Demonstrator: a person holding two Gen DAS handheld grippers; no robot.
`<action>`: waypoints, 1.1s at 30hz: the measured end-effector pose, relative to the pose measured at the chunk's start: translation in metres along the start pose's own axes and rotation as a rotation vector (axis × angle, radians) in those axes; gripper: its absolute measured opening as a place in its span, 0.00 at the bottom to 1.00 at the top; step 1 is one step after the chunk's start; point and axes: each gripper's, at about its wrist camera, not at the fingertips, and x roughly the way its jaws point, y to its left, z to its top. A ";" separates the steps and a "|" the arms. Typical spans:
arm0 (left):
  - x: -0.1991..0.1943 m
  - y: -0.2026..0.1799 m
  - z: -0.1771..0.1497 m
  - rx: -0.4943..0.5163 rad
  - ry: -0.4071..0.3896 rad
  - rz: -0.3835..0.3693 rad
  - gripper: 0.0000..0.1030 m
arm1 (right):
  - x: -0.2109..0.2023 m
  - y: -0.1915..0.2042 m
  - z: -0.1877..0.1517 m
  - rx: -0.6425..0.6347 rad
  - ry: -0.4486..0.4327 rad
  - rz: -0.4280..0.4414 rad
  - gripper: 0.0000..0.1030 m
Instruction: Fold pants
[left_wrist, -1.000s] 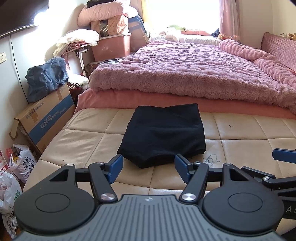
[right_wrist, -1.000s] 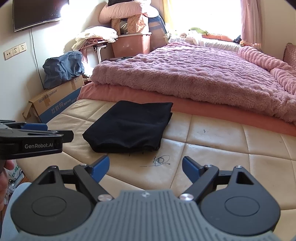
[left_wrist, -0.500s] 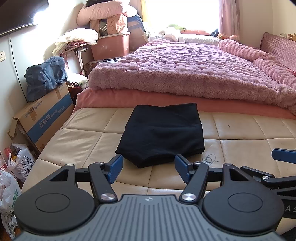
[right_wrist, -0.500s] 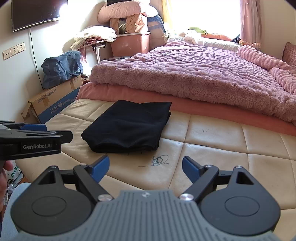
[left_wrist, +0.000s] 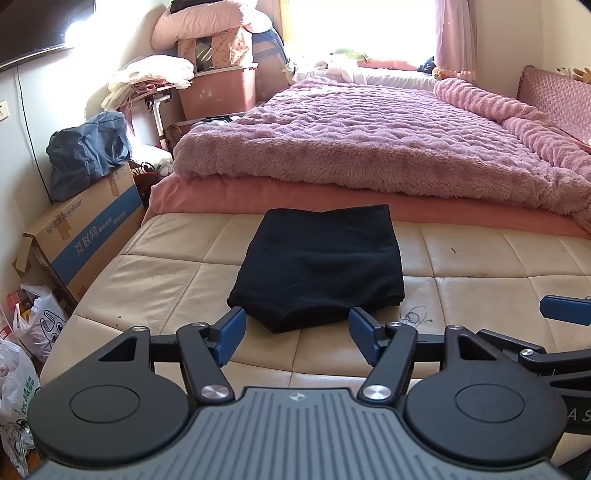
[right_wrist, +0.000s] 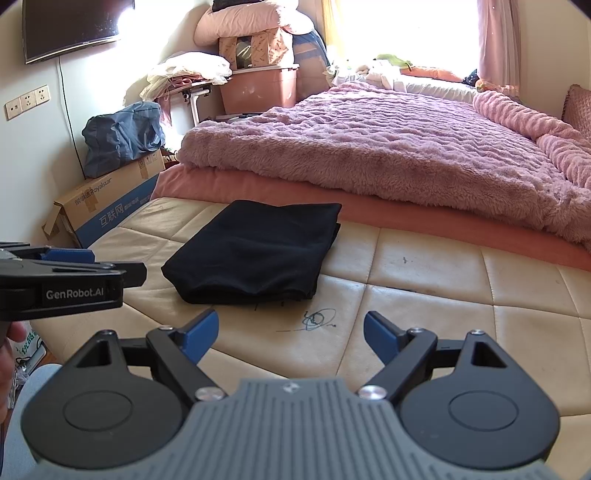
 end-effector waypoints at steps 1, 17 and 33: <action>0.000 0.001 0.001 0.000 0.000 0.000 0.73 | 0.000 0.000 0.000 0.000 0.000 0.001 0.80; -0.001 -0.002 0.000 -0.004 -0.004 -0.005 0.73 | 0.000 -0.001 -0.001 0.001 0.001 -0.001 0.80; -0.006 -0.010 0.001 -0.019 -0.001 -0.004 0.78 | -0.001 -0.002 -0.003 0.006 0.004 -0.002 0.80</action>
